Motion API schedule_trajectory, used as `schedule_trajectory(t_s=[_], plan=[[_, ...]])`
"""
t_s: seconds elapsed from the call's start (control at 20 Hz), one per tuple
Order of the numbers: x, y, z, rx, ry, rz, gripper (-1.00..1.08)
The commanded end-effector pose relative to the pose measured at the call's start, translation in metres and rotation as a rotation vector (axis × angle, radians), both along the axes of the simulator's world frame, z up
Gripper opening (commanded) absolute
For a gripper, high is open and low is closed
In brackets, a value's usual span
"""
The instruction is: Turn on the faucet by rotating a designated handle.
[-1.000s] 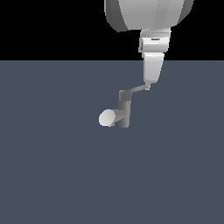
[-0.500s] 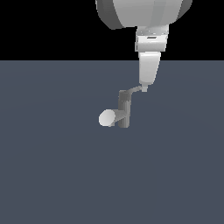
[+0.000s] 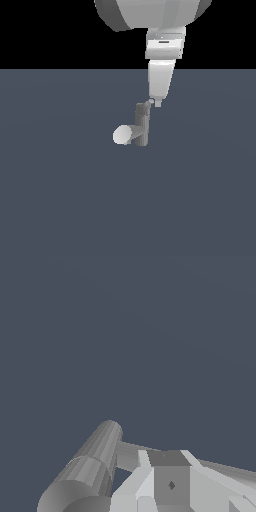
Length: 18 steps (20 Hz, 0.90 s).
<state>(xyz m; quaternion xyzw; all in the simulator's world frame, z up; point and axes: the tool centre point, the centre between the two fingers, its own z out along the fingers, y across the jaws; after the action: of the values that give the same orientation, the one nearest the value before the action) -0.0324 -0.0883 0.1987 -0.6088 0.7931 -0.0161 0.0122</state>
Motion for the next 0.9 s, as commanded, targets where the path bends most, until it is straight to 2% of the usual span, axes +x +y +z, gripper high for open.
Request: schedule_trajectory(t_s=[0.0, 0.55, 0.6, 0.65, 0.85], plan=[[-0.001, 0.013, -0.004, 0.002, 0.008, 0.006, -1.0], [-0.001, 0.085, -0.016, 0.01, 0.039, 0.018, -1.0], [-0.001, 0.085, -0.016, 0.01, 0.039, 0.018, -1.0], [0.006, 0.049, -0.001, 0.0, 0.007, -0.034, -1.0], [0.016, 0.064, -0.004, 0.002, 0.013, -0.024, -1.0]])
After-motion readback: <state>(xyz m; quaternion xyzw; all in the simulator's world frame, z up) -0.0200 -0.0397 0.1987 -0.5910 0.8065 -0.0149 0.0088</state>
